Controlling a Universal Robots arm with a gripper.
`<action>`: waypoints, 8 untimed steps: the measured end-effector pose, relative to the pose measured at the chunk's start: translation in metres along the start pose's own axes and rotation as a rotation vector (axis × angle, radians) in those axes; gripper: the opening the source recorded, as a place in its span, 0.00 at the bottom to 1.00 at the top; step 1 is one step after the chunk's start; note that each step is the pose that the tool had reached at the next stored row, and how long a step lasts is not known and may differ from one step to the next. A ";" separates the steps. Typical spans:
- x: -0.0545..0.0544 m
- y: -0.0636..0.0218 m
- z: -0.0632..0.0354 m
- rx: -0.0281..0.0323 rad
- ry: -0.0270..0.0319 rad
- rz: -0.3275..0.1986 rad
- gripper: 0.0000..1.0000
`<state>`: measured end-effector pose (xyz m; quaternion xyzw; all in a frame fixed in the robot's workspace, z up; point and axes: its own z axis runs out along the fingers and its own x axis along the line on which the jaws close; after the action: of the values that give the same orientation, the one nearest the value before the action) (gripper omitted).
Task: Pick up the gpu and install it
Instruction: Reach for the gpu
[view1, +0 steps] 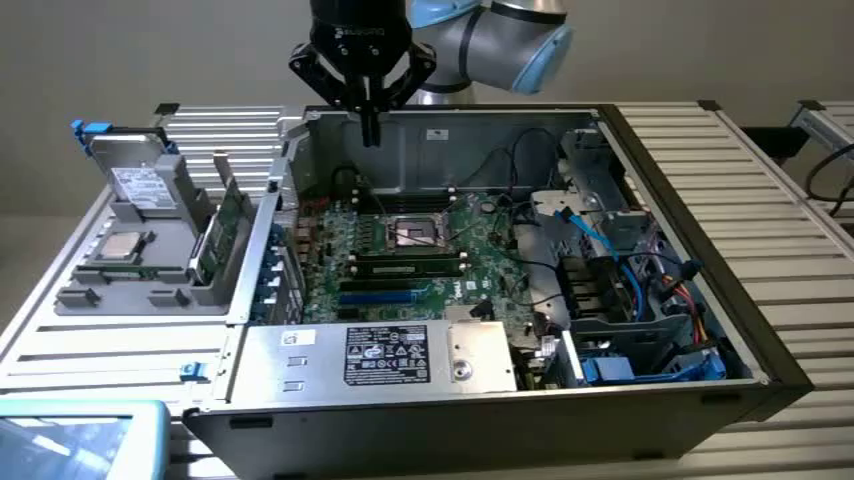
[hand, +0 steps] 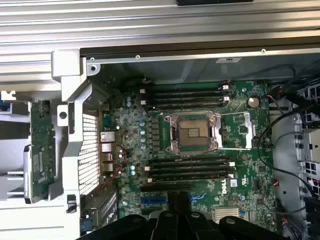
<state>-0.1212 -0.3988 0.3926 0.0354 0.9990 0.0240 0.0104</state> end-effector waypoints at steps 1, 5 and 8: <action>0.000 0.0000 0.0000 0.0001 0.0000 0.000 0.12; 0.000 0.0000 0.0000 0.0001 0.0000 0.000 0.12; 0.001 -0.0001 -0.0001 0.0000 0.0000 0.000 0.12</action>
<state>-0.1223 -0.3988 0.3927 0.0354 0.9990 0.0240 0.0103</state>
